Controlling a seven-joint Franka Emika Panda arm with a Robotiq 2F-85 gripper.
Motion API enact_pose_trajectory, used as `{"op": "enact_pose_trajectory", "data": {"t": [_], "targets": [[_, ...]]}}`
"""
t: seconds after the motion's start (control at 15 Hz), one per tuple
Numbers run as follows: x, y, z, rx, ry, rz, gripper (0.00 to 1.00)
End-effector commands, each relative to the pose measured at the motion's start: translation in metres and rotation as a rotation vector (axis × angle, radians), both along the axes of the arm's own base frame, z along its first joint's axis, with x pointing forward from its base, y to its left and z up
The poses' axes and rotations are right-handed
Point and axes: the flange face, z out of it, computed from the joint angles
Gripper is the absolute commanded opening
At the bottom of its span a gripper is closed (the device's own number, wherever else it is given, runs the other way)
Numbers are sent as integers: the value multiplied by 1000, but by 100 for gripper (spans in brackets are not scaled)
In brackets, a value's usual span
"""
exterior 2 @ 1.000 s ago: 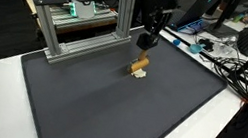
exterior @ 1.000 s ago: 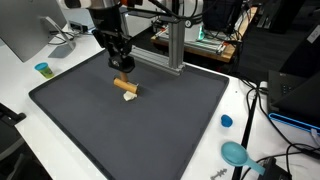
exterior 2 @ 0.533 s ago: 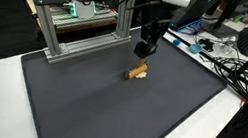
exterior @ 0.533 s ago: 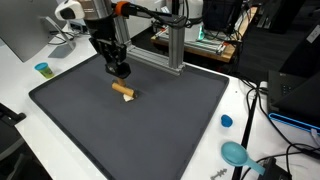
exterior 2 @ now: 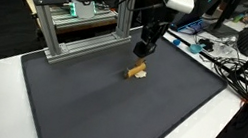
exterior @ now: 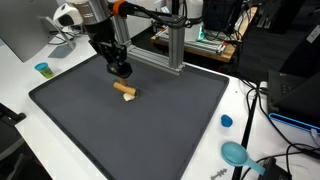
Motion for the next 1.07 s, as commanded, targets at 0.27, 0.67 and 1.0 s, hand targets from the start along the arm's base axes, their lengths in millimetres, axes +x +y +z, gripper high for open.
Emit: {"op": "enact_pose_trajectory", "data": {"t": [0.27, 0.67, 1.0], "targets": [[6, 6, -35, 34, 160, 23, 21], [-5, 9, -16, 38, 182, 56, 21], [-19, 28, 34, 32, 24, 152, 21]]}}
